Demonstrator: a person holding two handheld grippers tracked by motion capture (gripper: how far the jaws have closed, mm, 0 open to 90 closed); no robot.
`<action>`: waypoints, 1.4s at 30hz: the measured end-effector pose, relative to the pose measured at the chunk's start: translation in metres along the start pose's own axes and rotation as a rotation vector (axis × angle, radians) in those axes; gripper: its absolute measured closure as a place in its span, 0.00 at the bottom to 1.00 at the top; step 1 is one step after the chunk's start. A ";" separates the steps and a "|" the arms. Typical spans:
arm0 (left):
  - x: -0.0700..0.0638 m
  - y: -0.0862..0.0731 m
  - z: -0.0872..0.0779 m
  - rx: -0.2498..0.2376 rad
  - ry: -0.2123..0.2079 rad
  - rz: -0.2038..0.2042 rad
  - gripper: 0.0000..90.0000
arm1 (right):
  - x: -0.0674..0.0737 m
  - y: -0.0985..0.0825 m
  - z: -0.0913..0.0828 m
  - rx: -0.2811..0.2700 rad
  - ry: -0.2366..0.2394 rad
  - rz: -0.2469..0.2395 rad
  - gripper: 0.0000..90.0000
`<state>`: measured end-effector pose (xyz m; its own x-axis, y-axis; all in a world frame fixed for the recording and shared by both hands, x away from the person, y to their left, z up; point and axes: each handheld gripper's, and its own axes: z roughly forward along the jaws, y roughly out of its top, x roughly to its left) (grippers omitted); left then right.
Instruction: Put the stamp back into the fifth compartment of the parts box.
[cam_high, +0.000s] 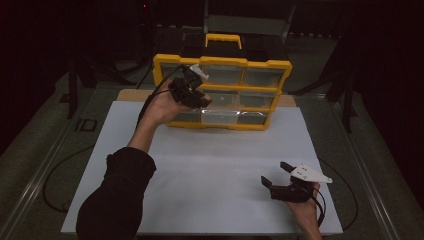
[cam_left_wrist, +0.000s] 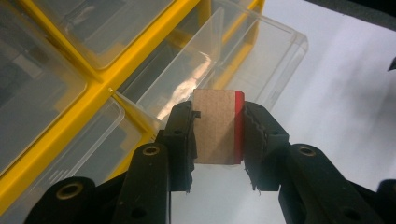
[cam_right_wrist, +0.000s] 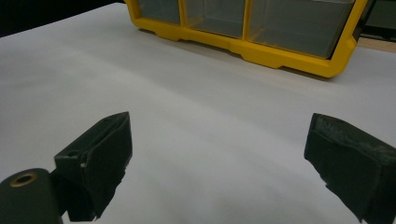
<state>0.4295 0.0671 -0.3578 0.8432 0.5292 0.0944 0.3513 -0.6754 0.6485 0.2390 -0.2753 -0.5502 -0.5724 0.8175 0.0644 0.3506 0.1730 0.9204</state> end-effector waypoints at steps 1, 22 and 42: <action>0.000 0.001 0.001 -0.001 0.001 0.000 0.73 | 0.000 0.000 0.000 0.001 0.000 -0.001 0.08; -0.005 0.008 0.015 0.041 0.084 -0.045 0.07 | -0.001 -0.001 0.000 0.004 0.000 -0.002 0.08; -0.015 -0.043 -0.009 0.013 0.146 -0.051 0.00 | 0.002 -0.001 0.001 0.011 0.006 -0.008 0.08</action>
<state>0.3985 0.0930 -0.3802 0.7562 0.6316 0.1711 0.3982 -0.6516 0.6456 0.2385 -0.2729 -0.5515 -0.5798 0.8126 0.0592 0.3536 0.1856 0.9168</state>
